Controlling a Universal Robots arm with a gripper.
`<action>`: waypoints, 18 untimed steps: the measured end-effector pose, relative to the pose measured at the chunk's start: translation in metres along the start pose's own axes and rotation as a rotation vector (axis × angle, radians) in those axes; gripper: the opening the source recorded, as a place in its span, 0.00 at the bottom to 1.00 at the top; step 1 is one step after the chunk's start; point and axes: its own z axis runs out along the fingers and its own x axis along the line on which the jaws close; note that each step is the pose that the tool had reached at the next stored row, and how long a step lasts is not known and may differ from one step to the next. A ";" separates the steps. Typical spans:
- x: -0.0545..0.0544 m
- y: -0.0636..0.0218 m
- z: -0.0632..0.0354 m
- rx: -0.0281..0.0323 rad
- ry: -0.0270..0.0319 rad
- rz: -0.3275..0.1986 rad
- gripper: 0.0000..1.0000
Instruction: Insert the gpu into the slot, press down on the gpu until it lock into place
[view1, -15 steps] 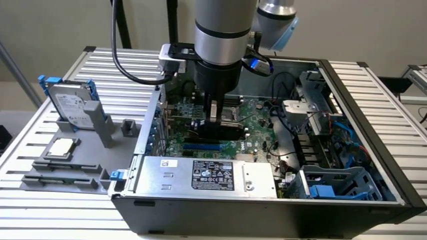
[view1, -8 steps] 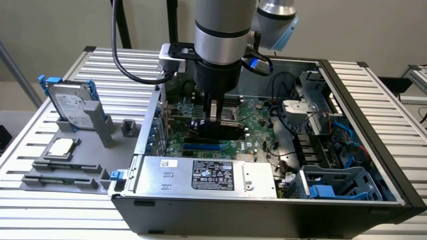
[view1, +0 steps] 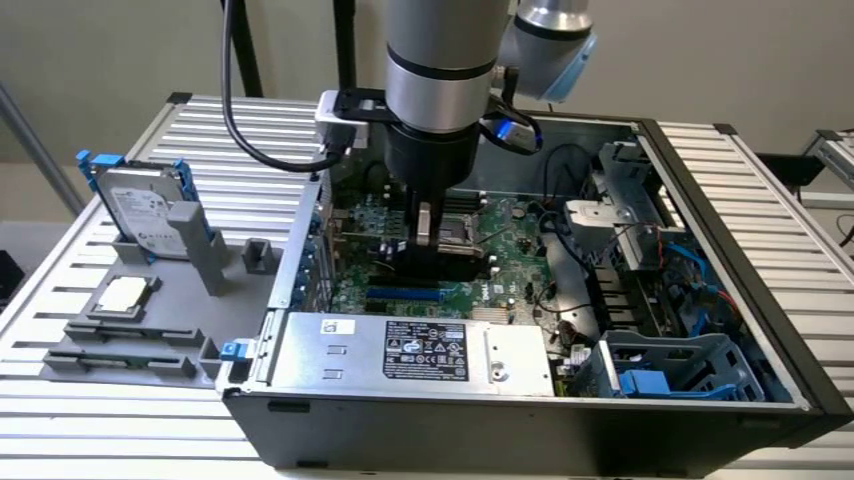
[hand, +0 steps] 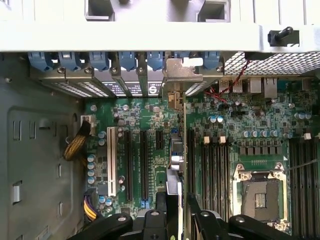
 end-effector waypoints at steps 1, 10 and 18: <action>0.000 0.0002 0.0006 0.0000 -0.0001 0.000 0.26; 0.001 0.0017 0.0085 0.0000 0.0006 0.000 0.26; 0.000 0.0029 0.0107 0.0001 0.0006 0.000 0.26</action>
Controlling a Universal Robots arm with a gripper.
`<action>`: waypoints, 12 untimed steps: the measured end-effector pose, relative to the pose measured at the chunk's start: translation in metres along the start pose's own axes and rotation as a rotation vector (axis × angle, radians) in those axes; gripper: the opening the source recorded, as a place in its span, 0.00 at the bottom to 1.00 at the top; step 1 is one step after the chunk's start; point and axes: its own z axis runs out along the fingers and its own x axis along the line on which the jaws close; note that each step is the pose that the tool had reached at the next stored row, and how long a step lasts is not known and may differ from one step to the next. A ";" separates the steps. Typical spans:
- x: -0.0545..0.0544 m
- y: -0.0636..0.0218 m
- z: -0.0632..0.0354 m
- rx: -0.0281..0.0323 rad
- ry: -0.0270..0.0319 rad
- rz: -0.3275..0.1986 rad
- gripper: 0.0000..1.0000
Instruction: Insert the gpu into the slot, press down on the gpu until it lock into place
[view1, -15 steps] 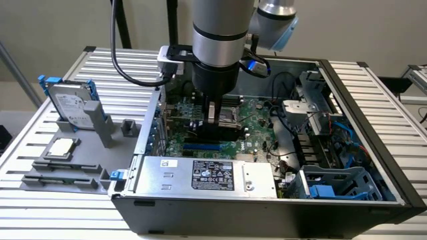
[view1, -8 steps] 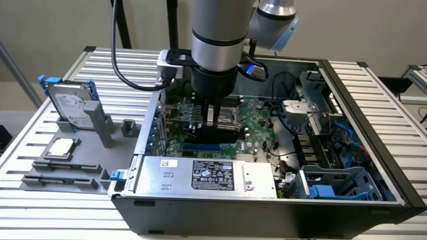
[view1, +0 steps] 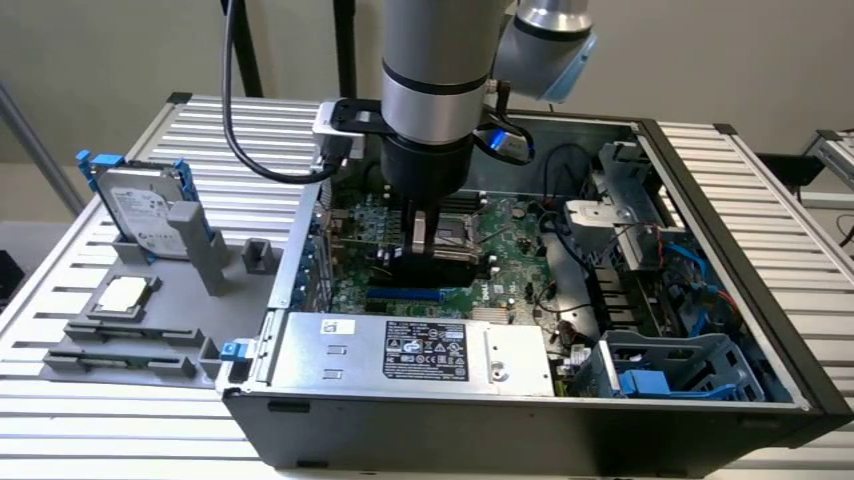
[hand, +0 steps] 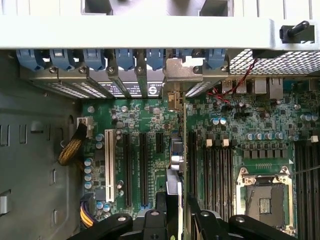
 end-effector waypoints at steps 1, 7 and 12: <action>0.000 0.0005 0.0004 0.0001 -0.0001 0.000 0.26; -0.001 0.0025 0.0022 0.0000 0.0001 0.001 0.26; -0.001 0.0039 0.0043 0.0001 0.0006 0.002 0.26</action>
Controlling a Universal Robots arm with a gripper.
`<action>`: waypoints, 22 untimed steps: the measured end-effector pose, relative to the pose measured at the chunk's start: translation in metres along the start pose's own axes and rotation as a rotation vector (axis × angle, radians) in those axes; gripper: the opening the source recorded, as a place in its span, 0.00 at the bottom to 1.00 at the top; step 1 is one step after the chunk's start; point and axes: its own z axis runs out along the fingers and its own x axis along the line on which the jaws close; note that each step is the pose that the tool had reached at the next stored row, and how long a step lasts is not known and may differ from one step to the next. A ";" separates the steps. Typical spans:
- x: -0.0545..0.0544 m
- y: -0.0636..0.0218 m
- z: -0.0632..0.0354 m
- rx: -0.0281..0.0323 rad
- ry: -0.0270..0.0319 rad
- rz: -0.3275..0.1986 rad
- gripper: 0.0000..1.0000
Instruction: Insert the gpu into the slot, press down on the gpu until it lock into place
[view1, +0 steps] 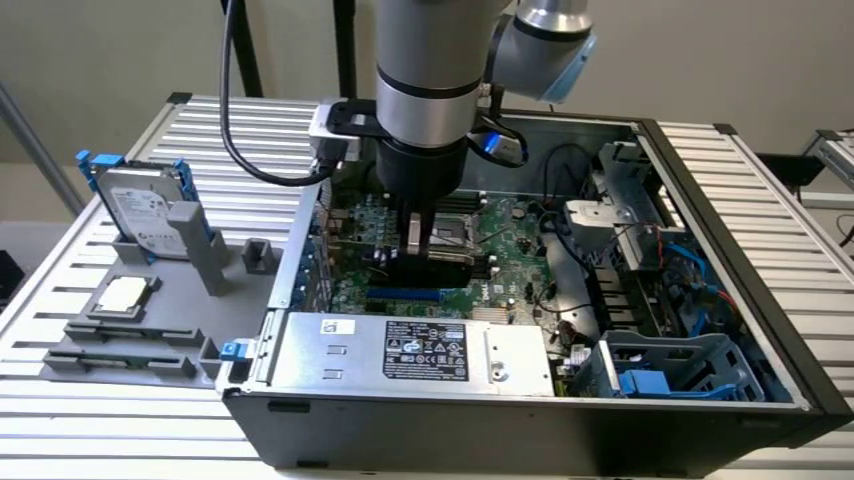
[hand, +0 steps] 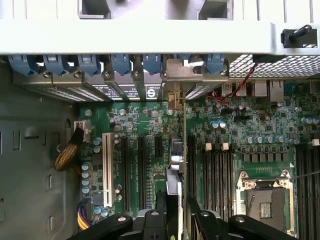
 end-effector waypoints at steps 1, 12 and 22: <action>0.000 0.0001 0.0004 0.0000 0.0000 0.000 0.26; 0.000 0.0001 0.0063 0.0001 0.0002 0.000 0.26; 0.000 0.0001 0.0133 0.0000 0.0003 0.000 0.26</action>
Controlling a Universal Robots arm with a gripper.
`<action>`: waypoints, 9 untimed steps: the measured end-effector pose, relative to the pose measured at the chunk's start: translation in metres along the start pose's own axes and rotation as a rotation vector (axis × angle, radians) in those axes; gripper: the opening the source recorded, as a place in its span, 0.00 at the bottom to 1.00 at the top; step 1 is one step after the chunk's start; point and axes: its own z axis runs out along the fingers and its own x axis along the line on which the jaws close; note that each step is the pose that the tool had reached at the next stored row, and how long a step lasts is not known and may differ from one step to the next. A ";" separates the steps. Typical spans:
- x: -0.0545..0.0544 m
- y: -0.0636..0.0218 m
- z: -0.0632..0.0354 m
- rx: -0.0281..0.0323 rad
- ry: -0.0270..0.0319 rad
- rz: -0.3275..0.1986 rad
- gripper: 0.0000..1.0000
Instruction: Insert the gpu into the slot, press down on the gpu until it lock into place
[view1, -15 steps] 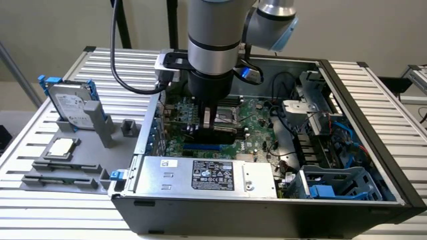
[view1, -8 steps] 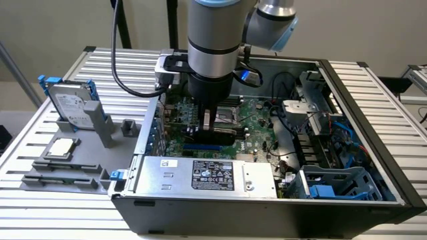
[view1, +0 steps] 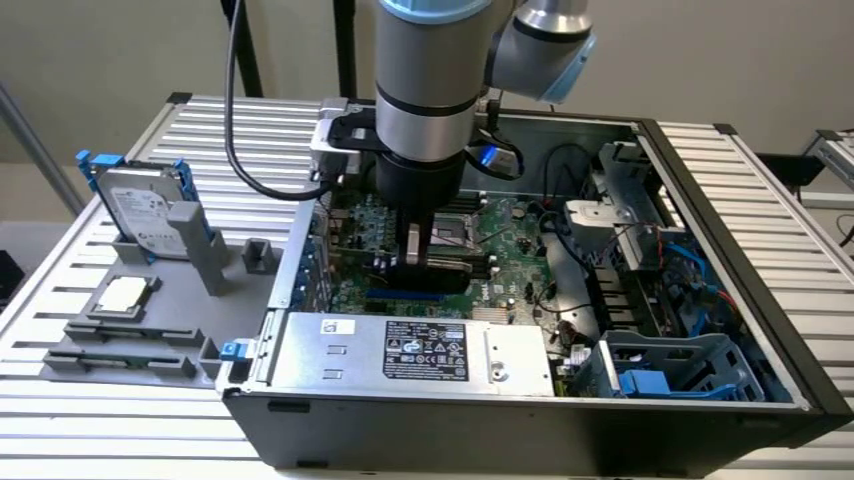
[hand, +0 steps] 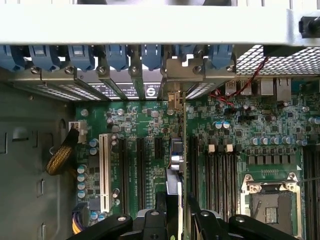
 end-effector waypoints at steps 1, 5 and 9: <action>0.000 0.0000 0.0006 -0.0002 0.0000 0.000 0.26; 0.000 0.0001 0.0019 -0.0024 0.0002 0.000 0.26; 0.000 0.0001 0.0031 -0.0041 0.0002 0.000 0.26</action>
